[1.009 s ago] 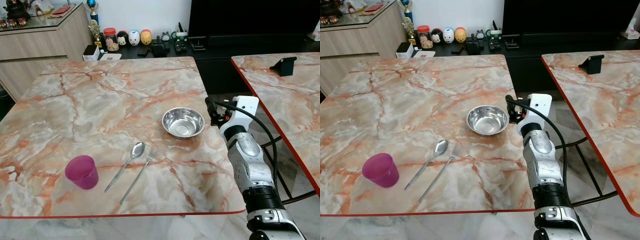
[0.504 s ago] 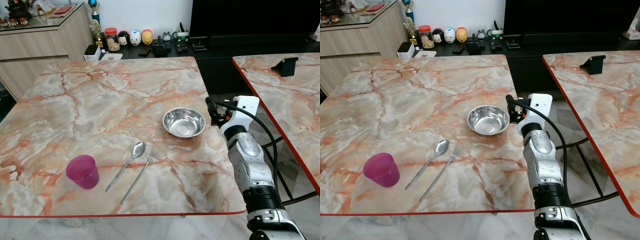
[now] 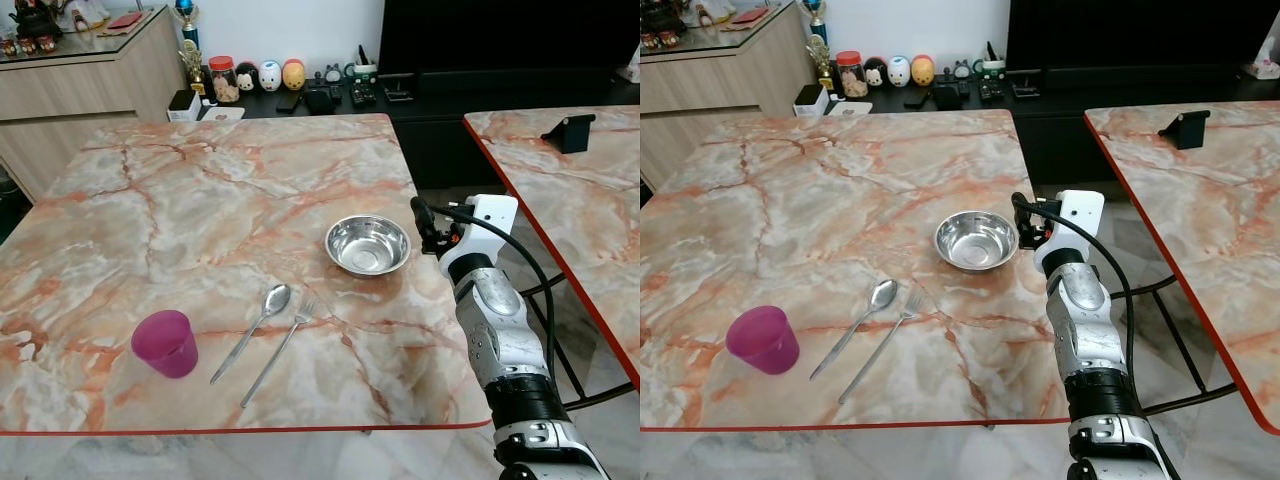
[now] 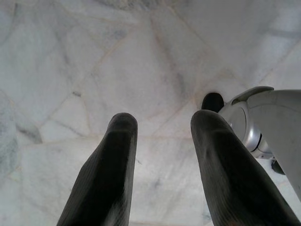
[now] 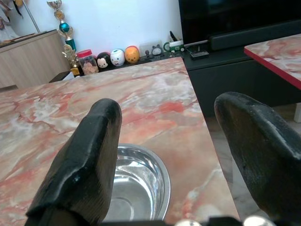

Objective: Setting the table

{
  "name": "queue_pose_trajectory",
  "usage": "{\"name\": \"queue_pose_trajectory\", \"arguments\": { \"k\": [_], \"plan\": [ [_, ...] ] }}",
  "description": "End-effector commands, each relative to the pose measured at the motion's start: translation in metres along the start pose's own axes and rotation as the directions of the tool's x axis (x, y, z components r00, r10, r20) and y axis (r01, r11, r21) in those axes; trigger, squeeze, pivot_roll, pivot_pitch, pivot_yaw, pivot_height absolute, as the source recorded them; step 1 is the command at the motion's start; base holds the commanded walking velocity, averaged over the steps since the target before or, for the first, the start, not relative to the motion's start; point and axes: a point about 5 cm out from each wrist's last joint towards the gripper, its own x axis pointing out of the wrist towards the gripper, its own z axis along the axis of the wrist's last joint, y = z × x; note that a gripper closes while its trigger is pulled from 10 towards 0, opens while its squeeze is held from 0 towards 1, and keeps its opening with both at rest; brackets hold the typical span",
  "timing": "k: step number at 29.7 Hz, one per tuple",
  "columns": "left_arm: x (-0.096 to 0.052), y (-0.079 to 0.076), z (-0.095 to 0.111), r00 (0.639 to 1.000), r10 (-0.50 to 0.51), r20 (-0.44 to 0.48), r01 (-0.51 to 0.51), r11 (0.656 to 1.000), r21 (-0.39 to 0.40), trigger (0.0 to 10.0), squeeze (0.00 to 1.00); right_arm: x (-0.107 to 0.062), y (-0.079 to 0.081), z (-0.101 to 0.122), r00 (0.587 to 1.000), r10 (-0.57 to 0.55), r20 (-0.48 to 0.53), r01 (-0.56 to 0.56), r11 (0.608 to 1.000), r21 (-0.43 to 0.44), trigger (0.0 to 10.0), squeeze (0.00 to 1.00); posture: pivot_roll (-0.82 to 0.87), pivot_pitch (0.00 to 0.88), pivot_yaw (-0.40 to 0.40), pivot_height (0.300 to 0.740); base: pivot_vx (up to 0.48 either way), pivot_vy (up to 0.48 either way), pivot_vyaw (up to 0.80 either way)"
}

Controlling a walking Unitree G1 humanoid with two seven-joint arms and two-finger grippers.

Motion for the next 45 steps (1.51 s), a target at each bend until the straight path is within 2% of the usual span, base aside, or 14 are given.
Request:
{"name": "queue_pose_trajectory", "arguments": {
  "k": [1,5,10,15,22,33,42,43,44,45],
  "plan": [
    [-0.003,0.007,-0.006,0.999,0.015,-0.032,-0.015,1.0,0.004,10.0,0.0,-0.001,0.002,0.0,1.0,0.005,0.006,-0.005,1.0,0.004,10.0,0.0,-0.11,0.0,0.044,0.74,0.0,0.0,0.0],
    [-0.005,0.005,-0.013,0.998,0.021,-0.063,-0.021,1.0,0.002,10.0,0.0,-0.001,0.002,-0.001,1.0,0.006,0.001,-0.006,1.0,0.004,10.0,0.0,-0.11,0.0,0.042,0.74,0.183,0.0,0.0],
    [-0.006,-0.013,-0.024,0.995,0.008,-0.101,-0.008,1.0,0.001,10.0,0.0,-0.001,0.003,-0.002,1.0,0.006,-0.004,-0.006,1.0,0.005,10.0,0.0,-0.11,0.0,0.04,0.74,0.25,0.0,0.0],
    [-0.006,-0.02,-0.026,0.995,-0.002,-0.102,0.002,1.0,0.0,10.0,0.0,-0.001,0.003,-0.002,1.0,0.006,-0.004,-0.006,1.0,0.005,10.0,0.0,-0.11,0.0,0.04,0.74,0.275,0.0,0.0],
    [-0.005,-0.012,-0.023,0.996,0.008,-0.09,-0.007,1.0,0.004,10.0,0.0,-0.001,0.003,-0.002,1.0,0.007,-0.005,-0.007,1.0,0.005,10.0,0.0,-0.1,0.0,0.041,0.74,0.289,0.0,0.0],
    [-0.005,-0.01,-0.022,0.996,0.013,-0.085,-0.013,1.0,0.007,10.0,0.0,-0.007,0.007,-0.005,1.0,0.008,-0.006,-0.008,1.0,0.015,10.0,0.0,-0.1,0.0,0.042,0.74,0.0,0.0,0.0],
    [-0.005,-0.01,-0.02,0.996,0.005,-0.086,-0.003,1.0,0.016,10.0,0.0,-0.031,-0.001,-0.013,0.997,-0.007,-0.083,0.008,1.0,0.01,10.0,0.0,-0.12,0.0,0.044,0.74,0.0,0.0,0.0],
    [-0.005,-0.01,-0.02,0.996,0.003,-0.086,-0.002,1.0,0.017,10.0,0.0,-0.033,-0.002,-0.013,0.995,-0.012,-0.099,0.017,0.999,0.051,10.0,0.8,-0.12,0.0,0.044,0.74,0.0,0.0,0.0],
    [-0.005,-0.01,-0.02,0.996,0.003,-0.086,-0.002,1.0,0.017,10.0,0.0,-0.033,-0.002,-0.013,0.995,-0.012,-0.099,0.017,0.999,0.051,10.0,0.8,-0.12,0.0,0.044,0.74,0.0,0.0,0.0],
    [-0.004,-0.01,-0.02,0.996,0.001,-0.086,0.001,1.0,0.018,10.0,0.0,-0.033,0.0,-0.011,0.995,0.002,-0.097,0.009,0.994,0.113,10.0,1.0,-0.12,0.0,0.044,0.74,0.0,0.0,0.0]
  ]
}}
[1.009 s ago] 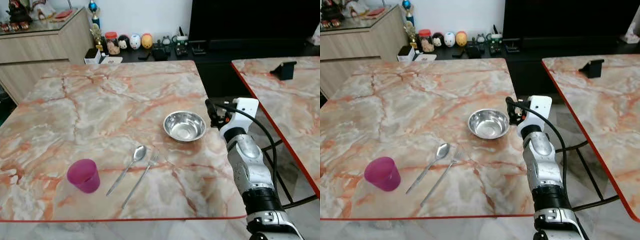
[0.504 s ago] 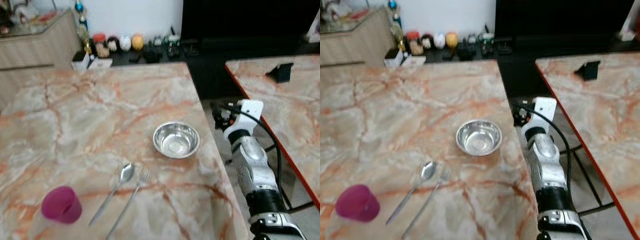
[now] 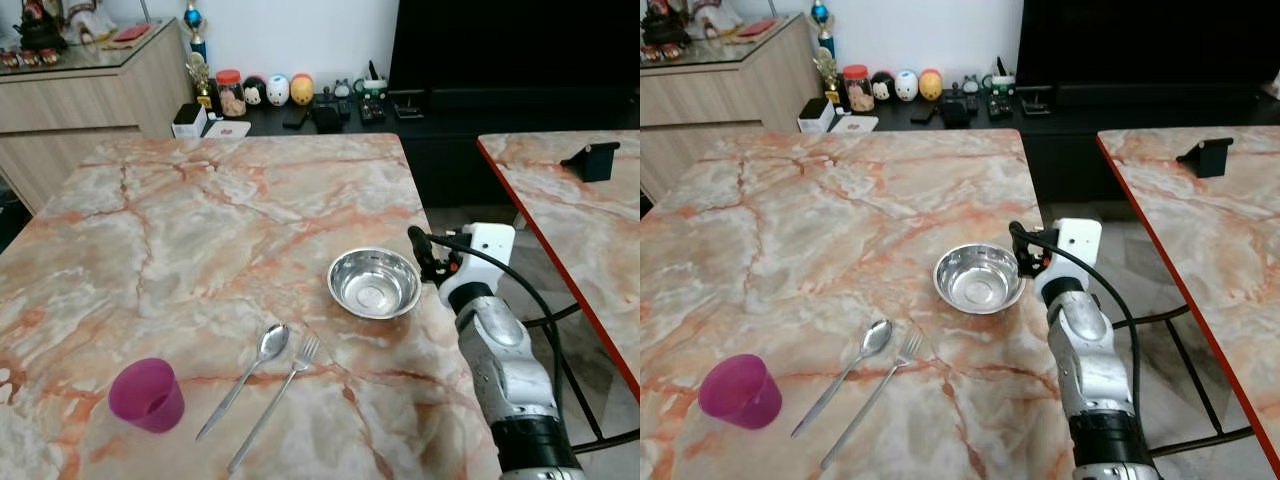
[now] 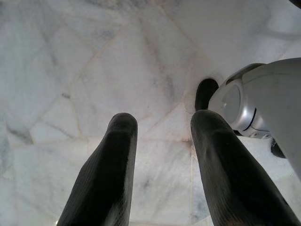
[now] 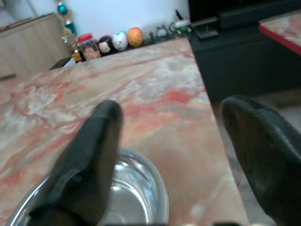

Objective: Setting the table

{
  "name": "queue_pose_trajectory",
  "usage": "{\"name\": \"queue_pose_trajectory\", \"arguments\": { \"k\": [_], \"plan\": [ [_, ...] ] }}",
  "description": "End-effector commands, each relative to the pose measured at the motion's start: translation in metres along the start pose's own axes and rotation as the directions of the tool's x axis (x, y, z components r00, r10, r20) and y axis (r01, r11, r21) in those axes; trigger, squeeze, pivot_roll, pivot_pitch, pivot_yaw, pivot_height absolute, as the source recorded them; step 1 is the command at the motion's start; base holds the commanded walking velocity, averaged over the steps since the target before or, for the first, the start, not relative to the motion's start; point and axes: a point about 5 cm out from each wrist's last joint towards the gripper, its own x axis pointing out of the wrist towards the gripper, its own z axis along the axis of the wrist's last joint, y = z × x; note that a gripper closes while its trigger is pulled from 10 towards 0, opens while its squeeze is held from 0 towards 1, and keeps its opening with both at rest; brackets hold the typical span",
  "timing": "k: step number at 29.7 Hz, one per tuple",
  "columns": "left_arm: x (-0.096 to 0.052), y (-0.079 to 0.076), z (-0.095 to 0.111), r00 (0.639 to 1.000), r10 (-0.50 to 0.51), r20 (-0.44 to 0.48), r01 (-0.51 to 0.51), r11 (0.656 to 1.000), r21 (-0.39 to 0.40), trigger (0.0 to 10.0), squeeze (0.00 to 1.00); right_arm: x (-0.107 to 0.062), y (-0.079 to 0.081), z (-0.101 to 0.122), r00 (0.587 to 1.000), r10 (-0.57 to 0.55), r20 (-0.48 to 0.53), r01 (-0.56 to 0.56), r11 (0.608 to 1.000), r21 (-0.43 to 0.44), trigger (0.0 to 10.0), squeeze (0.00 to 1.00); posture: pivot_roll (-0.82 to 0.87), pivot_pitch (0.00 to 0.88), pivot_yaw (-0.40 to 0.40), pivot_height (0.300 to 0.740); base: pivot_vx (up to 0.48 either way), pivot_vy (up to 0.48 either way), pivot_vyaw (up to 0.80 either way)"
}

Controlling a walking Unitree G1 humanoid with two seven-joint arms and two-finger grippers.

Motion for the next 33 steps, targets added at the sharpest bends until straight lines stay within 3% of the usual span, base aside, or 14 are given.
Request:
{"name": "queue_pose_trajectory", "arguments": {
  "k": [1,3,4,5,6,8,9,23,33],
  "plan": [
    [-0.001,0.003,-0.002,1.0,0.002,-0.016,-0.002,1.0,0.0,10.0,0.0,-0.001,0.003,0.007,1.0,0.019,0.013,-0.02,0.999,0.044,10.0,1.0,-0.12,0.0,0.044,0.74,0.0,0.0,0.0],
    [0.0,0.003,-0.002,1.0,0.001,-0.015,-0.001,1.0,0.0,10.0,0.0,-0.001,0.005,0.007,1.0,0.025,-0.012,-0.025,0.999,0.024,10.0,1.0,-0.12,0.0,0.045,0.74,0.0,0.0,0.0],
    [0.0,0.003,-0.001,1.0,0.0,-0.015,0.0,1.0,0.0,10.0,0.0,0.0,0.005,0.006,0.999,0.027,-0.034,-0.026,1.0,0.016,10.0,0.87,-0.12,0.0,0.045,0.74,0.0,0.0,0.0],
    [0.0,0.003,-0.001,1.0,-0.001,-0.013,0.001,1.0,-0.001,10.0,0.0,0.001,0.007,0.001,0.994,0.034,-0.104,-0.033,0.999,0.012,10.0,0.0,-0.12,0.0,0.044,0.74,0.0,0.0,0.0],
    [0.0,0.003,-0.001,1.0,-0.001,-0.013,0.001,1.0,-0.001,10.0,0.0,0.001,0.007,0.001,0.994,0.034,-0.104,-0.033,0.999,0.012,10.0,0.0,-0.12,0.0,0.044,0.74,0.0,0.0,0.0],
    [0.0,0.003,-0.001,1.0,-0.001,-0.013,0.001,1.0,0.003,10.0,0.0,0.003,0.016,-0.01,0.975,0.095,-0.201,-0.062,0.985,0.162,10.0,0.0,-0.12,0.0,0.046,0.74,0.0,0.0,0.0],
    [0.0,0.003,-0.001,1.0,-0.001,-0.013,0.002,1.0,0.003,10.0,0.0,0.004,0.018,-0.01,0.973,0.104,-0.205,-0.067,0.981,0.18,10.0,0.0,-0.12,0.0,0.046,0.74,0.0,0.0,0.0],
    [0.0,0.005,0.0,1.0,0.003,-0.01,-0.003,1.0,-0.002,10.0,0.0,0.008,0.012,-0.008,0.954,0.088,-0.286,-0.047,0.988,0.147,10.0,0.0,-0.12,0.0,0.046,0.74,0.0,0.0,0.0],
    [0.0,0.005,0.0,1.0,-0.003,-0.009,0.003,1.0,0.008,10.0,0.0,0.006,0.006,-0.02,0.934,0.08,-0.347,-0.025,0.987,0.162,10.0,0.0,-0.11,0.0,0.046,0.74,0.0,0.0,0.0]
  ]
}}
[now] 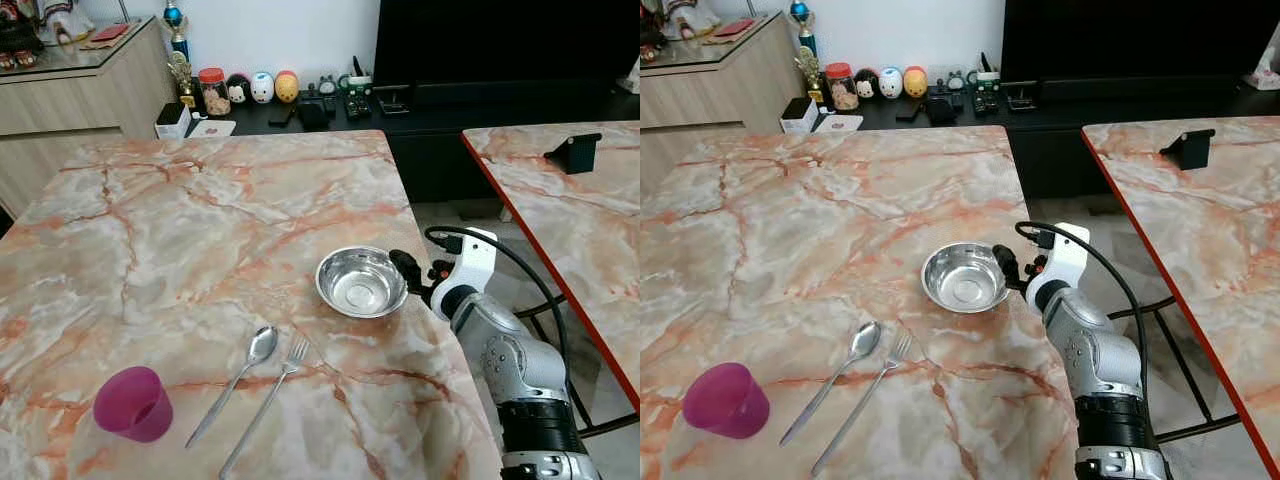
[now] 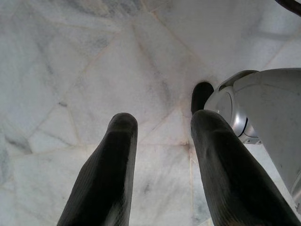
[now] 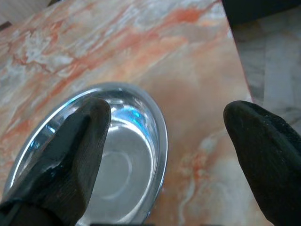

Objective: Setting the table

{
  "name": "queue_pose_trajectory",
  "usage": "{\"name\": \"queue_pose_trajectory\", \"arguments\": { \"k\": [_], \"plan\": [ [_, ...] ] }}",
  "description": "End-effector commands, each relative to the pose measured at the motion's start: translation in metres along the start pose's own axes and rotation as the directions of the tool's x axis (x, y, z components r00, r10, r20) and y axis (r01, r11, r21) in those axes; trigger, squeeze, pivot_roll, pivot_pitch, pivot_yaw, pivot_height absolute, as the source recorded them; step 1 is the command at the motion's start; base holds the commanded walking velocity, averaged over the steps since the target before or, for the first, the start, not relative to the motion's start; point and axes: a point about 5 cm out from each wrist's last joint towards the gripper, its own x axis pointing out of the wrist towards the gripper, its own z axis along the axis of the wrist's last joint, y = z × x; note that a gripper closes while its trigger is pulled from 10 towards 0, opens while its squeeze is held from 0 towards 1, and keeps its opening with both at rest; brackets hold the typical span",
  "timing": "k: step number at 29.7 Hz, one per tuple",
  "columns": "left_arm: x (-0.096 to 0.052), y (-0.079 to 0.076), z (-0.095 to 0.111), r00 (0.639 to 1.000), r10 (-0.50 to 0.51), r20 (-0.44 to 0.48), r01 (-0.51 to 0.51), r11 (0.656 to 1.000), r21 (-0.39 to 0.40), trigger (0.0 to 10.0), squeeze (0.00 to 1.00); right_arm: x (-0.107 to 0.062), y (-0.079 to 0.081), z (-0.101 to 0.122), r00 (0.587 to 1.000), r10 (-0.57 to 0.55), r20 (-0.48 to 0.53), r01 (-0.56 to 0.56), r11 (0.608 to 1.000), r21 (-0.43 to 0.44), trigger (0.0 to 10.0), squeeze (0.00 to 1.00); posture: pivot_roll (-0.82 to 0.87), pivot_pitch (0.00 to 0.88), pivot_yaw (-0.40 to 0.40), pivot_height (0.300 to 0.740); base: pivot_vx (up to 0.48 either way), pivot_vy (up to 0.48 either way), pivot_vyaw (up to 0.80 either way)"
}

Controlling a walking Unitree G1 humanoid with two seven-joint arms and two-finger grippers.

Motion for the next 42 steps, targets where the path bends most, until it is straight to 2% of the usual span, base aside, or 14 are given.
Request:
{"name": "queue_pose_trajectory", "arguments": {
  "k": [1,6,18,30,42],
  "plan": [
    [-0.002,0.006,-0.004,1.0,0.012,-0.019,-0.012,1.0,0.004,10.0,0.0,0.002,0.002,-0.005,0.999,0.013,-0.03,-0.013,1.0,0.002,10.0,0.0,-0.11,0.0,0.046,0.74,0.0,0.0,0.0],
    [-0.002,0.006,-0.004,1.0,0.011,-0.02,-0.011,1.0,0.003,10.0,0.0,0.004,0.005,-0.008,0.998,0.043,-0.045,-0.042,0.999,0.01,10.0,0.0,-0.11,0.0,0.046,0.74,0.0,0.0,0.0],
    [-0.002,0.005,-0.004,1.0,0.005,-0.02,-0.005,1.0,0.008,10.0,0.0,0.008,-0.001,-0.017,0.997,0.031,-0.069,-0.029,0.999,0.034,10.0,0.0,-0.11,0.0,0.046,0.74,0.0,0.0,0.0],
    [-0.002,0.005,-0.004,1.0,0.002,-0.015,-0.002,1.0,0.022,10.0,0.0,0.014,0.008,-0.014,0.996,0.083,-0.041,-0.081,0.995,0.06,10.0,0.0,-0.11,0.0,0.045,0.74,0.0,0.0,0.0],
    [-0.002,0.004,-0.004,1.0,-0.008,-0.019,0.008,1.0,0.024,10.0,0.0,0.018,0.006,-0.018,0.995,0.079,-0.057,-0.075,0.995,0.062,10.0,0.0,-0.1,0.0,0.043,0.74,0.0,0.0,0.0]
  ]
}}
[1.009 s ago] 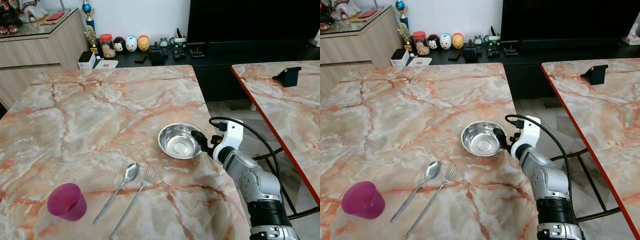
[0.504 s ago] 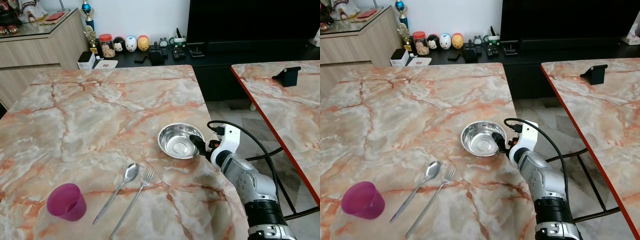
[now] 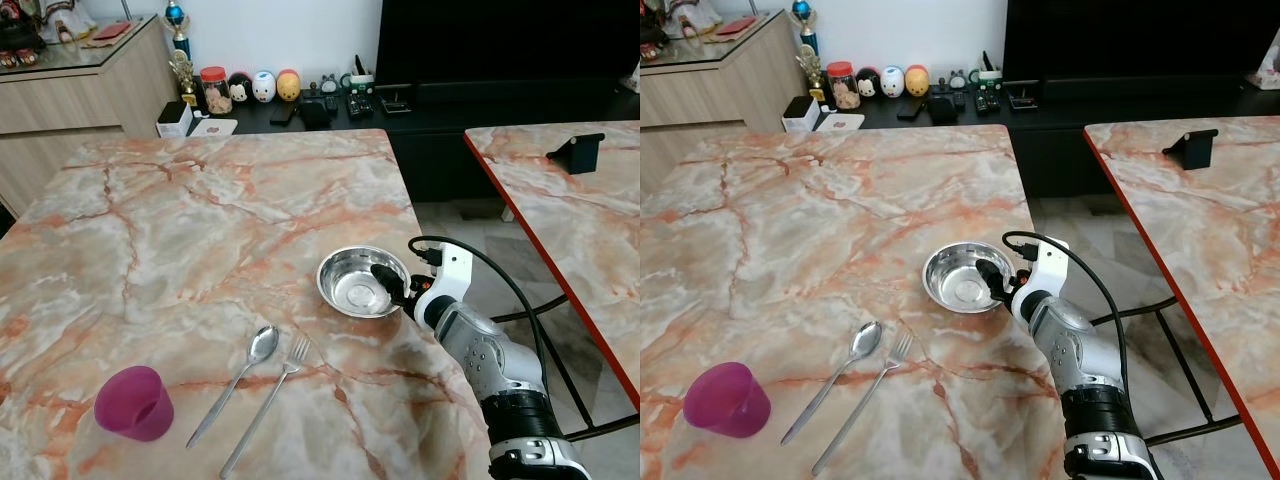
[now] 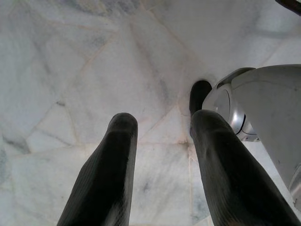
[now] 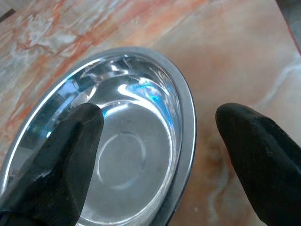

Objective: Setting the table

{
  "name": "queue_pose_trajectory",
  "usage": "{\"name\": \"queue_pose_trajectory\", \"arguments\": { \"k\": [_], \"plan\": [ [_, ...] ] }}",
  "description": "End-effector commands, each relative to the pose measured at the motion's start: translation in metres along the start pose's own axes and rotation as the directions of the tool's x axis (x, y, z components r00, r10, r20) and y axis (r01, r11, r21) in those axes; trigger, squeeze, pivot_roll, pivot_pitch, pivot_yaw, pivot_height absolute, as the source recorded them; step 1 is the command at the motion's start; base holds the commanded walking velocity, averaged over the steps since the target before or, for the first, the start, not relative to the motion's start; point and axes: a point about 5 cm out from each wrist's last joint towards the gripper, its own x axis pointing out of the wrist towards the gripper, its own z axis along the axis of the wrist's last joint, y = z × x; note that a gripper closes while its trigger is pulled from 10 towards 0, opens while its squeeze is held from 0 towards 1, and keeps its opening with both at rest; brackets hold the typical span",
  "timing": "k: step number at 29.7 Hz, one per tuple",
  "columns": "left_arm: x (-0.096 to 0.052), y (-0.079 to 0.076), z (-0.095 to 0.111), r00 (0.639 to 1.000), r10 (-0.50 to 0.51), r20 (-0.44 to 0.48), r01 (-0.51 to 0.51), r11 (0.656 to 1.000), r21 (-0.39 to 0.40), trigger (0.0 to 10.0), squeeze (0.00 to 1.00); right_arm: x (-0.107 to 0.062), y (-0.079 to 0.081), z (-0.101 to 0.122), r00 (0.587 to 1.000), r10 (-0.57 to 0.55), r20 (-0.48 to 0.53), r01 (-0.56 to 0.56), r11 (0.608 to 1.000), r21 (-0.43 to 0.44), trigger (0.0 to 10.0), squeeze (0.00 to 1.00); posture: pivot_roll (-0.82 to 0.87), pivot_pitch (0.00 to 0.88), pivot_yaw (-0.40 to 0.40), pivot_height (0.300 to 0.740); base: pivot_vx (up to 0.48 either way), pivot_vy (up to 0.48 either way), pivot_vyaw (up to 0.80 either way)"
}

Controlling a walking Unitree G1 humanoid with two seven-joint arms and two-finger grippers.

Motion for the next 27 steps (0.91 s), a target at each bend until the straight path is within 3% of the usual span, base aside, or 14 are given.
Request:
{"name": "queue_pose_trajectory", "arguments": {
  "k": [1,2,3,4,7,18,20,22,27],
  "plan": [
    [-0.0018,0.0052,-0.0038,1.0,0.004,-0.019,-0.004,1.0,0.018,10.0,0.0,0.002,0.0023,0.0047,1.0,0.006,0.012,-0.006,1.0,-0.007,10.0,0.0,-0.1,0.0,0.043,0.74,0.0,0.0,0.0],
    [-0.0018,0.0052,-0.0037,1.0,0.004,-0.019,-0.004,1.0,0.019,10.0,0.0,0.002,0.0022,0.0046,1.0,0.006,0.012,-0.006,1.0,-0.006,10.0,0.0,-0.1,0.0,0.043,0.74,0.0,0.0,0.0],
    [-0.0018,0.0052,-0.0037,1.0,0.005,-0.019,-0.005,1.0,0.021,10.0,0.0,0.0022,0.0021,0.0044,1.0,0.006,0.012,-0.006,1.0,-0.004,2.7,0.0,-0.1,0.0,0.043,0.74,0.0,0.0,0.0],
    [-0.0018,0.0052,-0.0036,1.0,0.005,-0.019,-0.005,1.0,0.021,10.0,0.0,0.0024,0.0021,0.0043,1.0,0.006,0.013,-0.006,1.0,-0.003,0.7,0.0,-0.1,0.0,0.044,0.74,0.0,0.0,0.0],
    [-0.0017,0.0055,-0.0034,1.0,0.008,-0.019,-0.008,1.0,0.02,10.0,0.0,0.003,0.0028,0.0043,1.0,0.009,0.014,-0.009,1.0,-0.001,0.0,0.0,-0.1,0.0,0.045,0.74,0.0,0.0,0.0],
    [-0.0017,0.0053,-0.0033,1.0,0.008,-0.017,-0.008,1.0,0.018,10.0,0.0,0.0046,0.0058,0.0033,1.0,0.025,0.009,-0.025,1.0,-0.003,0.6,0.0,-0.1,0.0,0.045,0.74,0.0,0.0,0.0],
    [-0.0017,0.0052,-0.0033,1.0,0.008,-0.018,-0.007,1.0,0.018,10.0,0.0,0.0048,0.0063,0.0029,1.0,0.026,0.007,-0.026,1.0,-0.005,1.8,0.0,-0.1,0.0,0.045,0.74,0.0,0.0,0.0],
    [-0.0017,0.005,-0.0034,1.0,0.006,-0.018,-0.005,1.0,0.017,10.0,0.0,0.005,0.0059,0.001,1.0,0.021,-0.005,-0.021,1.0,-0.01,10.0,0.0,-0.1,0.0,0.044,0.74,0.0,0.0,0.0],
    [-0.0016,0.0046,-0.0037,1.0,0.001,-0.021,-0.001,1.0,0.014,10.0,0.0,0.0055,0.0054,-0.0008,1.0,0.014,-0.014,-0.015,1.0,-0.01,10.0,0.0,-0.1,0.0,0.044,0.74,0.0,0.0,0.0]
  ]
}}
